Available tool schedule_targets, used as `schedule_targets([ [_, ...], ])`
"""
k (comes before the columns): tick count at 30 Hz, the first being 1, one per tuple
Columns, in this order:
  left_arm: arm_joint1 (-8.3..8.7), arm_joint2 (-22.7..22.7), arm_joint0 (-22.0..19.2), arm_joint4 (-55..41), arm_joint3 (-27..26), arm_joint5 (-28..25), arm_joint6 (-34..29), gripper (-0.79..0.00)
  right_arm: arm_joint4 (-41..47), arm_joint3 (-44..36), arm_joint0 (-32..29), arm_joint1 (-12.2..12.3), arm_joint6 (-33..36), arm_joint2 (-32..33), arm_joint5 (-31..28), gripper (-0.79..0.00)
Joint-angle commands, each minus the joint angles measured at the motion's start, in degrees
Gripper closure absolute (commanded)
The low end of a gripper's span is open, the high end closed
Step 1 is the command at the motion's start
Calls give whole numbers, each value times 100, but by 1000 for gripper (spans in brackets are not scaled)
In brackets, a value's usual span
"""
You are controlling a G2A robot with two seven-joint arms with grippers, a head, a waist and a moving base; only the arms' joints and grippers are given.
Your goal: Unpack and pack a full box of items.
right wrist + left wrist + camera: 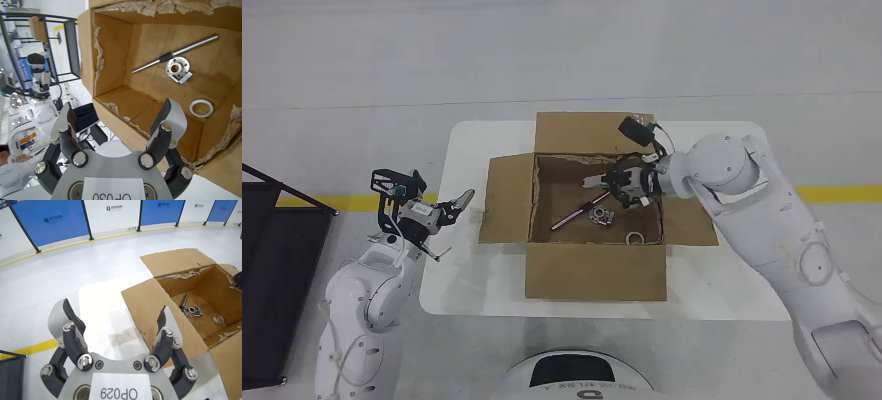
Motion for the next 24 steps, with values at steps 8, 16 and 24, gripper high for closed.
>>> schedule_targets([
  [8,0,0,0,0,0,0,0,-785,-837,555,723,-70,344,-755,75,-785],
  [16,0,0,0,0,0,0,0,-785,-955,560,667,-97,292,-922,-27,-785],
  [24,0,0,0,0,0,0,0,-785,-1497,1073,1131,-586,-105,-2280,523,-757],
])
